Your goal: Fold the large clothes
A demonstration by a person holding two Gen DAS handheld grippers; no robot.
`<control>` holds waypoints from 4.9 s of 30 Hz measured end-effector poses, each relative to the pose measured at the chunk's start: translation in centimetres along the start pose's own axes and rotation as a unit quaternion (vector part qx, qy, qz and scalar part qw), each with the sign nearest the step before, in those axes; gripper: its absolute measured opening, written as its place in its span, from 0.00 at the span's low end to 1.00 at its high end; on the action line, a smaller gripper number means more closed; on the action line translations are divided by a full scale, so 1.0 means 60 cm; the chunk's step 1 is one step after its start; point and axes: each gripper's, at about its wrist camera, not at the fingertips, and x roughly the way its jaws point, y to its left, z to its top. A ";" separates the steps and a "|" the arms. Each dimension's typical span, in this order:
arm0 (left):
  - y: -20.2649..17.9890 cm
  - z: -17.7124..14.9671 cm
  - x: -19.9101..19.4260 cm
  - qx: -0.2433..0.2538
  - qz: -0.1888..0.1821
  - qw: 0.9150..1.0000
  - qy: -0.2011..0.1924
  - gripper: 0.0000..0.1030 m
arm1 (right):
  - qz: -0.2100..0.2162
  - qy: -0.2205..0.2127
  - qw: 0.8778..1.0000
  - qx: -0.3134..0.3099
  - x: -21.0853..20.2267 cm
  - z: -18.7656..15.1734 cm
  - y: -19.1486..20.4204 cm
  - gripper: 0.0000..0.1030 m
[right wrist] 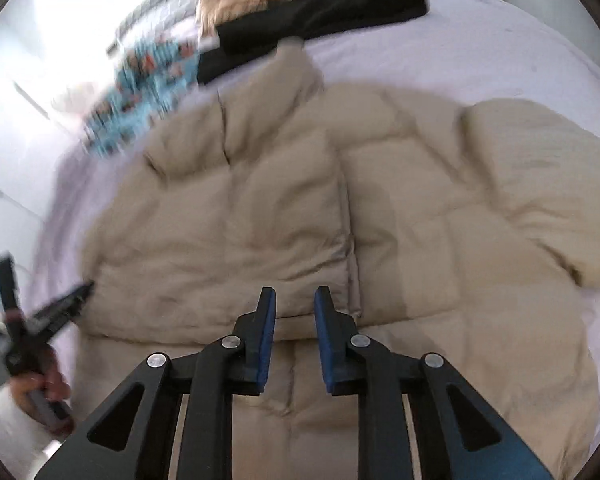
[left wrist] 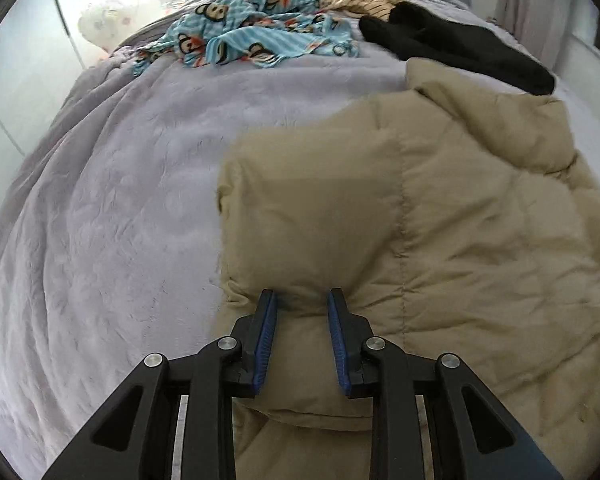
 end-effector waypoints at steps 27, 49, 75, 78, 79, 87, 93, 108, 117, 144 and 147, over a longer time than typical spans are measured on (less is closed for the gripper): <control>-0.271 -0.028 -0.143 0.052 -0.075 0.995 0.027 0.99 | 0.088 0.017 0.973 0.212 -0.108 -0.064 -0.242 0.81; -0.478 -0.043 -0.131 0.118 -0.062 0.989 0.061 0.99 | 0.030 -0.073 0.923 0.378 -0.208 -0.083 -0.572 1.00; -0.415 0.005 -0.147 0.061 -0.061 0.995 0.049 0.99 | 0.222 -0.167 0.840 0.466 -0.194 0.046 -0.664 0.05; -0.374 0.010 -0.149 0.047 -0.063 0.996 0.042 0.99 | 0.212 -0.168 0.884 0.382 -0.221 0.104 -0.577 0.06; -0.363 0.011 -0.150 0.044 -0.060 0.996 0.039 0.99 | 0.214 -0.167 0.893 0.359 -0.225 0.120 -0.546 0.06; -0.222 0.014 -0.157 0.014 -0.043 0.999 0.015 0.99 | 0.184 -0.139 0.968 0.100 -0.212 0.197 -0.197 0.06; -0.110 0.003 -0.146 -0.015 -0.015 1.000 0.008 0.99 | 0.177 -0.064 0.982 -0.006 -0.095 0.156 0.013 0.06; -0.101 -0.006 -0.082 -0.023 -0.062 0.997 0.034 0.99 | 0.119 0.049 0.989 0.073 0.065 0.046 0.009 0.49; -0.096 0.040 -0.090 -0.037 -0.099 0.994 0.012 0.99 | 0.154 -0.016 0.972 0.176 -0.051 0.052 -0.076 0.67; -0.030 0.051 -0.053 -0.156 -0.339 0.925 0.074 0.99 | 0.160 0.082 0.983 -0.018 -0.002 0.024 0.112 0.71; -0.066 0.055 -0.027 -0.145 -0.347 0.922 0.097 0.99 | 0.151 0.078 0.983 0.070 -0.028 0.018 0.003 0.71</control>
